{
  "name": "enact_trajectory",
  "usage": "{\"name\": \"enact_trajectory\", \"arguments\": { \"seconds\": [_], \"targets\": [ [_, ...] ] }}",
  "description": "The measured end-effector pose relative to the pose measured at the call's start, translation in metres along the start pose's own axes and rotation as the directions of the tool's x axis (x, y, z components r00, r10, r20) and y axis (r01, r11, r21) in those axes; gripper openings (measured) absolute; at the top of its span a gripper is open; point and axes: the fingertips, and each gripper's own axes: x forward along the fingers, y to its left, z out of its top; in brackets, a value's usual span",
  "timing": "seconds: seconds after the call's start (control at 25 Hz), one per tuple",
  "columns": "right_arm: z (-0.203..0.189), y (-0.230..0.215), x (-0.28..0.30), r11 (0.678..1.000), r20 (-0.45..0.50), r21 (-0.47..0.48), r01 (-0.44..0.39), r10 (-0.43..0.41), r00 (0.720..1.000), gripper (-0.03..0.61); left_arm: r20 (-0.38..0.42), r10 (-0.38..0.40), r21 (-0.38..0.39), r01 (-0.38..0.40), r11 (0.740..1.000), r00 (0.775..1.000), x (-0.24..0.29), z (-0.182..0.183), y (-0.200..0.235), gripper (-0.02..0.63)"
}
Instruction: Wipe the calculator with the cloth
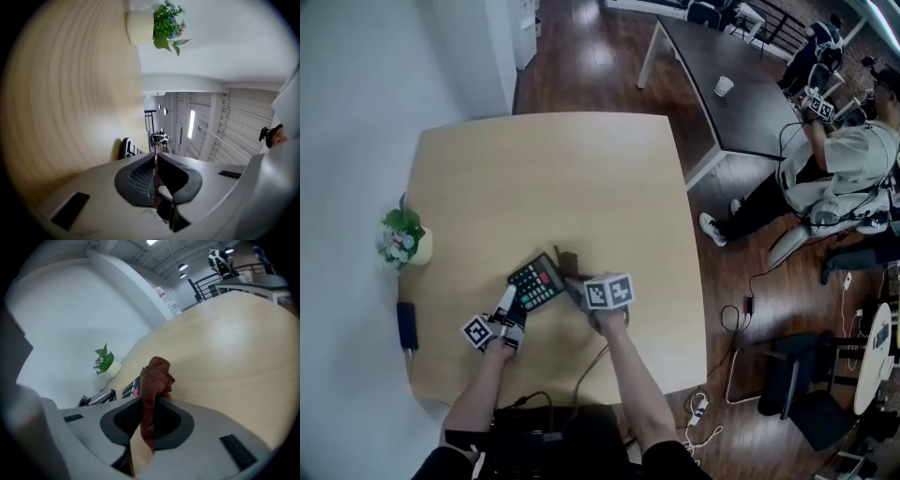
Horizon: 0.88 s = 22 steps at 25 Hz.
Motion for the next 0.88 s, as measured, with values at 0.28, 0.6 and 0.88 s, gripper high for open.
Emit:
{"name": "enact_trajectory", "arguments": {
  "seconds": [0.28,0.6,0.88],
  "targets": [
    [-0.019,0.005,-0.007,0.996,0.004,-0.079,0.036,-0.035,0.999,0.063,-0.105,-0.022,0.015,0.024,1.0,0.994,-0.014,0.007,-0.007,0.009],
    [0.063,0.024,0.034,0.895,-0.096,-0.444,-0.042,-0.001,0.995,0.064,-0.072,-0.029,-0.003,0.029,1.0,0.997,-0.014,0.005,-0.005,0.009],
    [0.009,0.03,0.002,0.938,-0.107,-0.344,-0.04,0.003,0.994,0.066,-0.063,-0.033,-0.006,0.033,0.999,0.997,-0.013,0.007,-0.005,0.002]
  ]
}}
